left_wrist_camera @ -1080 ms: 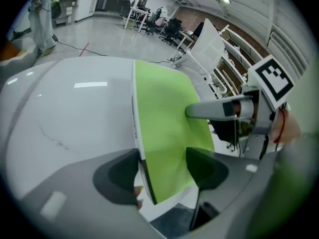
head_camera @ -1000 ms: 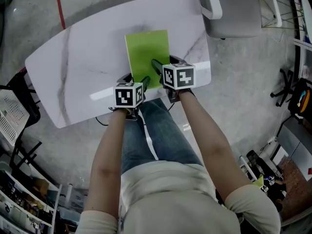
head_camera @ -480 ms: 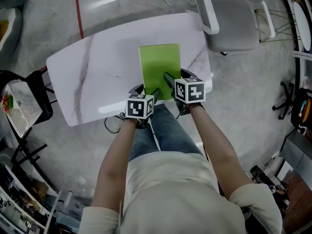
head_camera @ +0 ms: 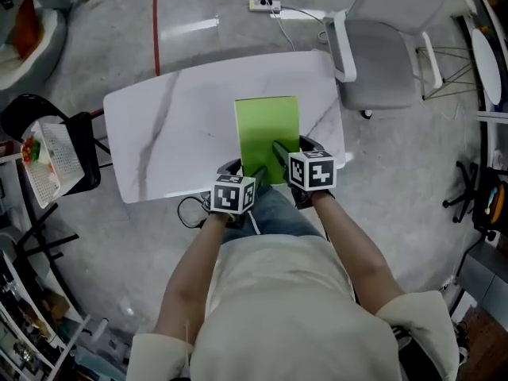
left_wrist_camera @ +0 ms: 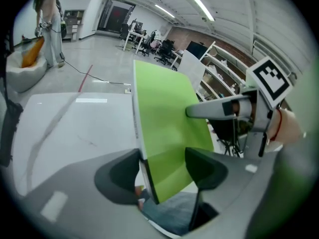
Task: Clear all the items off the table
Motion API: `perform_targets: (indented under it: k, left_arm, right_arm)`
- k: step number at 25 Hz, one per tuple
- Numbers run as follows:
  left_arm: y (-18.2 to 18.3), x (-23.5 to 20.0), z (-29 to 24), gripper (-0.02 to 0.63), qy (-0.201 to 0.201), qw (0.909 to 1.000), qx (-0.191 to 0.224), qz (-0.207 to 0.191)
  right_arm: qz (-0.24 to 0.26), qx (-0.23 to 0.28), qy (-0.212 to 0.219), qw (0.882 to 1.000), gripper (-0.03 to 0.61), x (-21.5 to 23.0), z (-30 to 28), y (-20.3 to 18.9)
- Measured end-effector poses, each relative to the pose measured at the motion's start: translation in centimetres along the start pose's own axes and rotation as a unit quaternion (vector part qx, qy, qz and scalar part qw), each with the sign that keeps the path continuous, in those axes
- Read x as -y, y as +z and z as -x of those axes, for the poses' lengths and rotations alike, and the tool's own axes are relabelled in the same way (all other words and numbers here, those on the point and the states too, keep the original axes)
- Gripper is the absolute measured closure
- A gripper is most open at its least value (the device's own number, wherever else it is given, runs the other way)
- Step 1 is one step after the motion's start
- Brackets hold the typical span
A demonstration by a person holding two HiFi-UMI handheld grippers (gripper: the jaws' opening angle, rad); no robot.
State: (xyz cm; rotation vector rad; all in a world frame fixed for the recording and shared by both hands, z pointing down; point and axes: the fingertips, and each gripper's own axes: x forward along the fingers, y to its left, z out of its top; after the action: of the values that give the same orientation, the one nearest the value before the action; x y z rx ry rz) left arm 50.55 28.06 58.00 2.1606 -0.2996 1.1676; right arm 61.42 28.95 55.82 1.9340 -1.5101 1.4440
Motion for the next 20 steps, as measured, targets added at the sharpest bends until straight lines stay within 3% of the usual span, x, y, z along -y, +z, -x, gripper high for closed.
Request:
perform_targets:
  k: [12,20]
  left_arm:
    - [0.2,-0.2,6.5,0.327,0.025,0.9976,0.062,0.018]
    - [0.0,-3.0,10.6,0.333,0.045,0.9941,0.093,0.031]
  right_arm:
    - [0.054,0.025,0.026,0.998,0.302,-5.8,3.4,2.0]
    - [0.071,0.036,0.048,0.996,0.304,-10.7,3.4,2.8]
